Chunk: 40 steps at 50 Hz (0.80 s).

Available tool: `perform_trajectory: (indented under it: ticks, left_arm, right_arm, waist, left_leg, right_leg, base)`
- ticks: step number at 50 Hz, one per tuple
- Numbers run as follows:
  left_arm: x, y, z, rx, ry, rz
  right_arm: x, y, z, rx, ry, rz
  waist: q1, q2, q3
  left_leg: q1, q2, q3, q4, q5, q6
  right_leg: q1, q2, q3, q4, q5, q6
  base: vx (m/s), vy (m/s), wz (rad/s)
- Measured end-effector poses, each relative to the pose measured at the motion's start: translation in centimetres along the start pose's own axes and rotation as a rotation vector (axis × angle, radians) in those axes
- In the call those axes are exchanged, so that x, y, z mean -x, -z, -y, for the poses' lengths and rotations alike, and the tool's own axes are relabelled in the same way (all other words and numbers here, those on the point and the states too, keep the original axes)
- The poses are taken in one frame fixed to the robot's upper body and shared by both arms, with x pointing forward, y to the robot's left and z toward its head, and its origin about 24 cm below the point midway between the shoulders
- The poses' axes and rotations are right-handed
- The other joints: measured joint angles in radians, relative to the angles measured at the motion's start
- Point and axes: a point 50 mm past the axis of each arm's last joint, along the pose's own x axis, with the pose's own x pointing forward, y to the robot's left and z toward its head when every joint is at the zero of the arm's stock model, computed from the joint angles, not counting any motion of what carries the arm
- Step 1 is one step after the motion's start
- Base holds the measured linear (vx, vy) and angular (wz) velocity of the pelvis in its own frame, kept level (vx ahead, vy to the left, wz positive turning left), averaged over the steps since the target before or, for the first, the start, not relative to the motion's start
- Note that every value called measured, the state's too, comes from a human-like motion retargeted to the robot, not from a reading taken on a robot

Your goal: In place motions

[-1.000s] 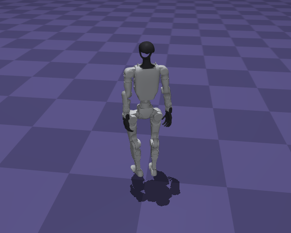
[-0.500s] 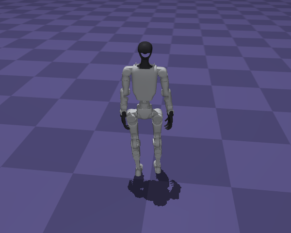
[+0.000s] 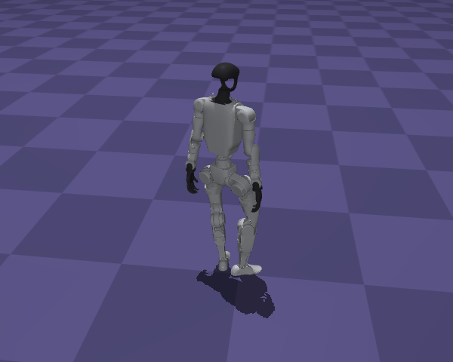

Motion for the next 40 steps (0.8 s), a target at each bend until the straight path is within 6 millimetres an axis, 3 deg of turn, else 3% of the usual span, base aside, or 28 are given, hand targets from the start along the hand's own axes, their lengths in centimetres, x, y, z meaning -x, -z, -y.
perform_trajectory:
  ticks: [5,10,17,25,30,35,40]
  left_arm:
    - [-0.1,0.3,0.7,0.011,0.014,-0.011]
    - [-0.2,-0.5,1.3,-0.010,0.030,0.012]
    - [-0.2,-1.8,2.2,-0.031,0.065,0.052]
    - [-0.2,-3.1,2.6,-0.082,0.056,0.098]
    - [-0.1,-3.8,3.0,-0.090,0.062,0.124]
    - [-0.1,-4.4,3.3,-0.093,0.030,0.186]
    - [-0.2,-3.8,3.5,-0.051,-0.037,0.205]
  right_arm:
    - [0.1,0.8,0.1,-0.057,-0.021,-0.037]
    - [0.1,1.5,-0.3,-0.070,-0.047,-0.083]
    - [0.1,1.1,-0.5,0.010,-0.065,-0.081]
    - [0.1,1.6,-1.0,-0.014,-0.087,-0.108]
    - [0.1,1.4,-0.8,-0.002,-0.084,-0.117]
    - [0.2,1.3,-0.7,-0.026,-0.082,-0.132]
    - [0.2,1.3,-0.4,-0.004,-0.075,-0.135]
  waist:
    - [-0.047,0.013,-0.019]
    - [-0.051,0.008,-0.025]
    - [-0.110,0.028,-0.043]
    - [-0.107,0.028,-0.069]
    - [-0.147,-0.027,-0.060]
    - [-0.126,-0.073,-0.047]
    - [-0.115,-0.048,-0.044]
  left_leg:
    - [-0.007,0.007,0.040,0.000,-0.013,-0.008]
    - [0.018,-0.001,0.102,-0.002,-0.029,-0.021]
    - [0.053,0.013,0.164,0.014,-0.063,-0.046]
    - [0.104,0.035,0.246,0.110,-0.125,-0.064]
    - [0.079,0.074,0.220,0.338,-0.120,0.021]
    - [-0.071,0.157,0.048,0.717,-0.111,0.138]
    - [-0.150,0.064,-0.244,0.694,-0.142,-0.020]
  right_leg:
    - [0.078,0.024,-0.101,-0.049,-0.034,0.007]
    - [0.055,0.084,0.072,-0.141,0.020,-0.007]
    - [0.056,0.141,0.172,-0.205,0.063,-0.021]
    - [0.064,0.167,0.300,-0.201,0.068,-0.044]
    - [0.099,0.106,0.338,-0.203,0.074,-0.034]
    - [0.126,0.064,0.358,-0.212,0.087,-0.031]
    - [0.136,0.086,0.368,-0.214,0.090,-0.037]
  base:
    - [-0.05,-0.06,-0.59]
    - [-0.02,-0.13,-0.81]
    - [-0.05,-0.15,-0.76]
    - [0.09,-0.14,-0.72]
    - [0.06,-0.11,-0.40]
    - [0.07,-0.09,-0.54]
    - [0.10,-0.04,-0.49]
